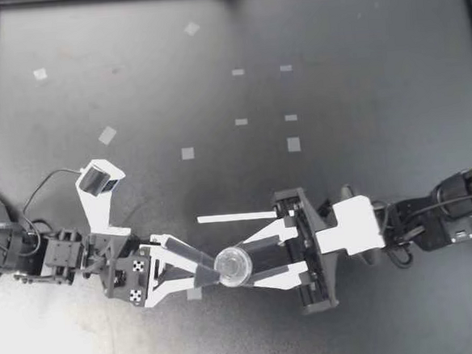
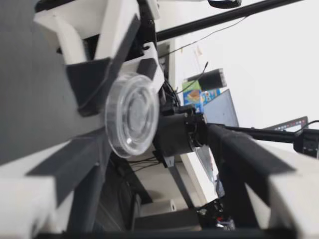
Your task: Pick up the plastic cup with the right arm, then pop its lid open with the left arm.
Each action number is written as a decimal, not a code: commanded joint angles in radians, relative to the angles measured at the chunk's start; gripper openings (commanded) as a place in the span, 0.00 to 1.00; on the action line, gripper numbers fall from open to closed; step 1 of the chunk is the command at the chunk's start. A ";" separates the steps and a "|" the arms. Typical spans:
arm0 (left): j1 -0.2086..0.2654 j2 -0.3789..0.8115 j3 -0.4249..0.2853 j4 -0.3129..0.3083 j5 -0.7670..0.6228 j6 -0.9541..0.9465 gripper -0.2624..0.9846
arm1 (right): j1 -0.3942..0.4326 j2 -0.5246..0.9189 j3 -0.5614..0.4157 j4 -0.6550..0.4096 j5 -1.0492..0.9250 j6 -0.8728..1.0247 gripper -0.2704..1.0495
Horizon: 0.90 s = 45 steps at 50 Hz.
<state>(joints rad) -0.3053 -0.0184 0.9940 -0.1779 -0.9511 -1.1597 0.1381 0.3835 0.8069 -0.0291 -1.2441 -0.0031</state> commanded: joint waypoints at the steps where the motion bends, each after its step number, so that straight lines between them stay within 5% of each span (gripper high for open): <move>1: 0.003 -0.031 -0.015 0.002 -0.026 0.006 0.76 | -0.006 0.005 -0.005 0.008 0.025 0.026 0.47; 27: 0.021 -0.075 -0.002 0.002 -0.138 0.173 0.76 | -0.005 0.055 0.029 0.015 0.054 0.163 0.47; 45: 0.023 -0.104 0.040 0.002 -0.067 0.693 0.76 | -0.005 -0.132 0.066 0.008 0.055 0.129 0.47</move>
<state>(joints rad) -0.2869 -0.1012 1.0385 -0.1795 -1.0324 -0.5538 0.1381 0.3221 0.8728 -0.0199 -1.1842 0.1319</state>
